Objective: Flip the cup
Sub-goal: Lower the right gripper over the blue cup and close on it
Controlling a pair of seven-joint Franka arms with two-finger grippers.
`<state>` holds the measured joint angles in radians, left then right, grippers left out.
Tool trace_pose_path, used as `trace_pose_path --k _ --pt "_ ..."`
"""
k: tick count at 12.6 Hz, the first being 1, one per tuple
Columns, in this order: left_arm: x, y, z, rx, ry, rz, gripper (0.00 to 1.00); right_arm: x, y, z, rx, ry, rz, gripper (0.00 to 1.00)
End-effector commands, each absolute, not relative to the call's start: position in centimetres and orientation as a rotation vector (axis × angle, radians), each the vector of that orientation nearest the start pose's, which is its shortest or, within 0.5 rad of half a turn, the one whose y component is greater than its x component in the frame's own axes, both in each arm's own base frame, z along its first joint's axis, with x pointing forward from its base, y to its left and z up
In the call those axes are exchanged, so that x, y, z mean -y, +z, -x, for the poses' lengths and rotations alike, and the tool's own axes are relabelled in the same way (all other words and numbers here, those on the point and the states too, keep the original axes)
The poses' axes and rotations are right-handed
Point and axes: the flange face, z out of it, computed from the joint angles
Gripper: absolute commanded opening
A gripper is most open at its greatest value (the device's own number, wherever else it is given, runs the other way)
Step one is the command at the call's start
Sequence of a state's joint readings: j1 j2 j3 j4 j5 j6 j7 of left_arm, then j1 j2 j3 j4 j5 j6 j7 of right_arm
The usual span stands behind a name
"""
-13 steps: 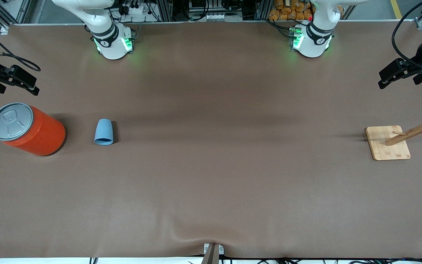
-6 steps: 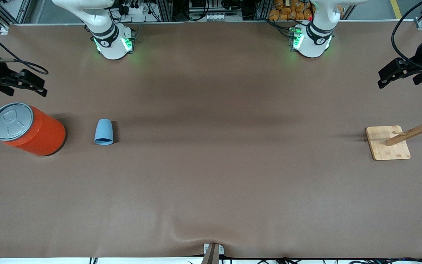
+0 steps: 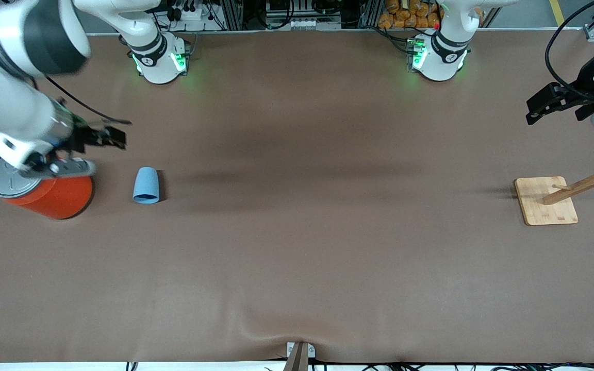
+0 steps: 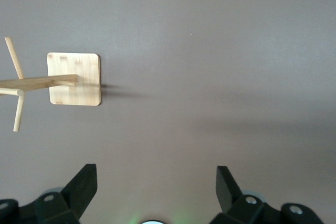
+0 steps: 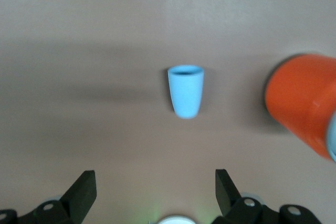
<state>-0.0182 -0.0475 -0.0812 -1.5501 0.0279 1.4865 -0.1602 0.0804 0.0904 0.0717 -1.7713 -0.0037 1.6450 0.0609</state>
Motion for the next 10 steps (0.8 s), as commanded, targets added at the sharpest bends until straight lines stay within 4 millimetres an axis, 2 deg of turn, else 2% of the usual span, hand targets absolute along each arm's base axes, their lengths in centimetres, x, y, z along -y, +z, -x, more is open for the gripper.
trace_pose_path --k 1,2,4,7,10 --pt "5.2 65.0 -53.0 0.081 0.035 3.122 1.00 -5.1 43.1 -56.1 0.100 0.380 3.145 1.00" --pt "5.0 64.9 -53.0 0.081 0.038 3.122 1.00 -3.4 41.3 -56.9 0.136 0.381 3.131 1.00" --pt "5.0 64.8 -53.3 0.073 0.028 3.123 1.00 -2.3 37.6 -57.6 0.285 0.362 3.103 1.00" --pt "5.2 64.4 -53.5 0.068 0.038 3.123 1.00 -3.1 32.0 -56.0 0.319 0.300 3.107 1.00" --pt "5.1 64.2 -53.5 0.071 0.043 3.122 1.00 -2.4 27.1 -54.7 0.302 0.291 3.104 1.00"
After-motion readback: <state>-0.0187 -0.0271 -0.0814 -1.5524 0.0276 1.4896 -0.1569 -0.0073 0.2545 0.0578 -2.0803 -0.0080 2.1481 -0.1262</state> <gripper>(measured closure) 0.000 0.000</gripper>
